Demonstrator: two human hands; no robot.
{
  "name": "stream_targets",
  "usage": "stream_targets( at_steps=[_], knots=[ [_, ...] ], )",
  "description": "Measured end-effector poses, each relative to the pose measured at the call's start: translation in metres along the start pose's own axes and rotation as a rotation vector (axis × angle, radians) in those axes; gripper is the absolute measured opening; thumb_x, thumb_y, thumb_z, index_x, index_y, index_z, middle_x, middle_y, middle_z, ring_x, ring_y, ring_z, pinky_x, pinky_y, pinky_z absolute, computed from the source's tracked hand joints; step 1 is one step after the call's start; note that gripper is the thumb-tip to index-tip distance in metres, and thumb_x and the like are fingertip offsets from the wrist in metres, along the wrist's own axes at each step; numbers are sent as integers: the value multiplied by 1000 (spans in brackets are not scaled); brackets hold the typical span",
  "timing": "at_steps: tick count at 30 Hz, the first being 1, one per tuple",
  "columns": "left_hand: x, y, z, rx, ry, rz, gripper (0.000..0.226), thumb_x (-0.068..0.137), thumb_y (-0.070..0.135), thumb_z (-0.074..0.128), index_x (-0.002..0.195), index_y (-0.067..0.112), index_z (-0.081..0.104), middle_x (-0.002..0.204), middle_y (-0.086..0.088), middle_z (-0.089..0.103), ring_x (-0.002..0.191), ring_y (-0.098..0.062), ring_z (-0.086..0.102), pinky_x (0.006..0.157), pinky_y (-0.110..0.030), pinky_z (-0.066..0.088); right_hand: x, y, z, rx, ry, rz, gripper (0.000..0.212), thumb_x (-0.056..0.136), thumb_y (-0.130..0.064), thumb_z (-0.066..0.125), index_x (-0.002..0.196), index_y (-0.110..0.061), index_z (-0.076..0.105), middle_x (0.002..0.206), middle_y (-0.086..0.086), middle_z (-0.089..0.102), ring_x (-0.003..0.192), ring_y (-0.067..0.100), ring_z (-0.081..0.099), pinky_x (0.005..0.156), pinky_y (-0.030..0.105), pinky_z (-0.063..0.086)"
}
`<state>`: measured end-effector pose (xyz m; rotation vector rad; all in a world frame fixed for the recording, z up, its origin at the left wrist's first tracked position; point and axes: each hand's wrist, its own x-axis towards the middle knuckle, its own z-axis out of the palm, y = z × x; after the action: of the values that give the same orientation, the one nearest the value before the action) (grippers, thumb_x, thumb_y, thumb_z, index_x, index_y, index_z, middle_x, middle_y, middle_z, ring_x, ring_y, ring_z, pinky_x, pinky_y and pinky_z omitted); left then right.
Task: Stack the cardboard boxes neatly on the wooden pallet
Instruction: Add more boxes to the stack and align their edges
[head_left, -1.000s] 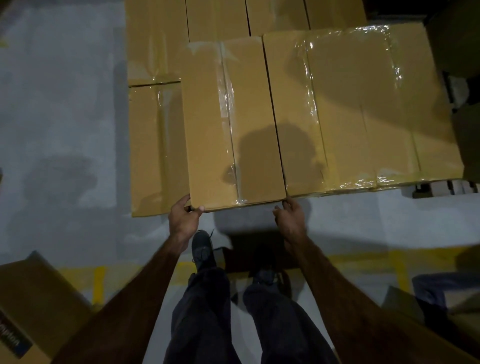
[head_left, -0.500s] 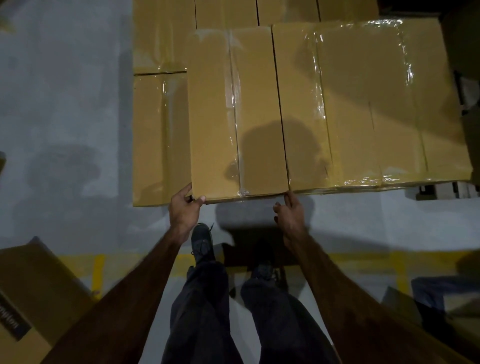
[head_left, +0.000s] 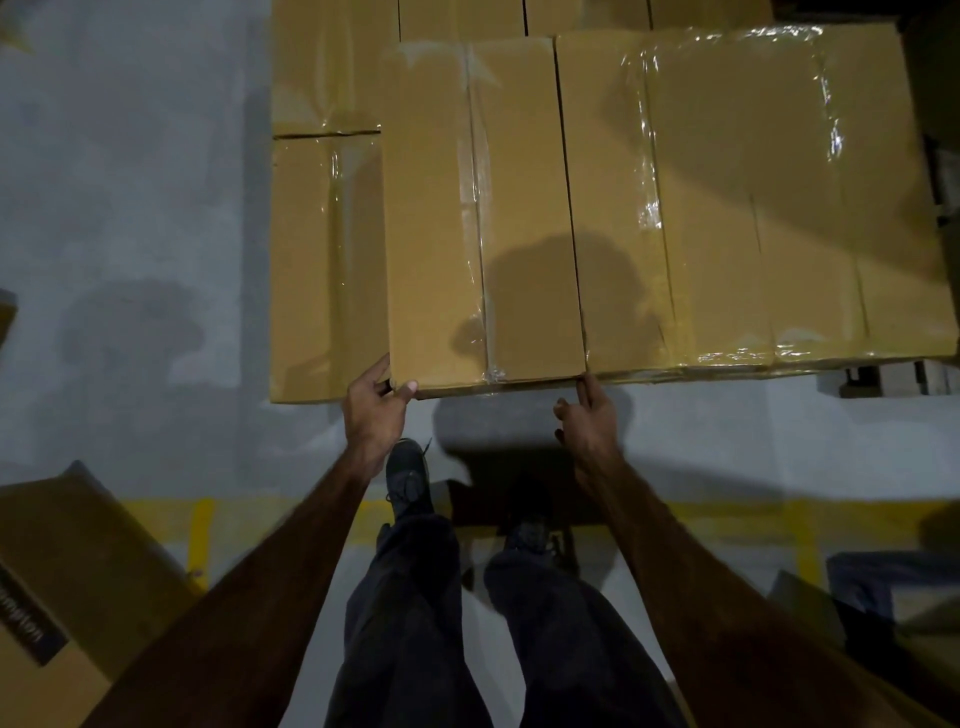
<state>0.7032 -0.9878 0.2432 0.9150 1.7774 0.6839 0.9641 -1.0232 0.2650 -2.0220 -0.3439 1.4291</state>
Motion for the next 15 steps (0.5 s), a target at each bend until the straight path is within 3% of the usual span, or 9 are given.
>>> stream_targets(
  at_steps=[10, 15],
  knots=[
    [4, -5, -3, 35, -40, -12, 58, 97, 13, 73, 152, 24, 55, 119, 4, 77, 101, -17, 71, 98, -45, 59, 4, 5, -3, -136, -34, -36, 78, 101, 1, 54, 166, -25, 20, 172, 1, 24, 148, 26, 41, 118, 52, 43],
    [4, 0, -1, 76, -41, -20, 50, 98, 12, 70, 145, 26, 61, 118, 10, 75, 112, -18, 70, 104, -44, 56, 1, 2, -12, -373, -6, -98, 66, 102, -2, 58, 162, -14, 32, 165, 6, 40, 147, 25, 44, 115, 34, 42]
  ],
)
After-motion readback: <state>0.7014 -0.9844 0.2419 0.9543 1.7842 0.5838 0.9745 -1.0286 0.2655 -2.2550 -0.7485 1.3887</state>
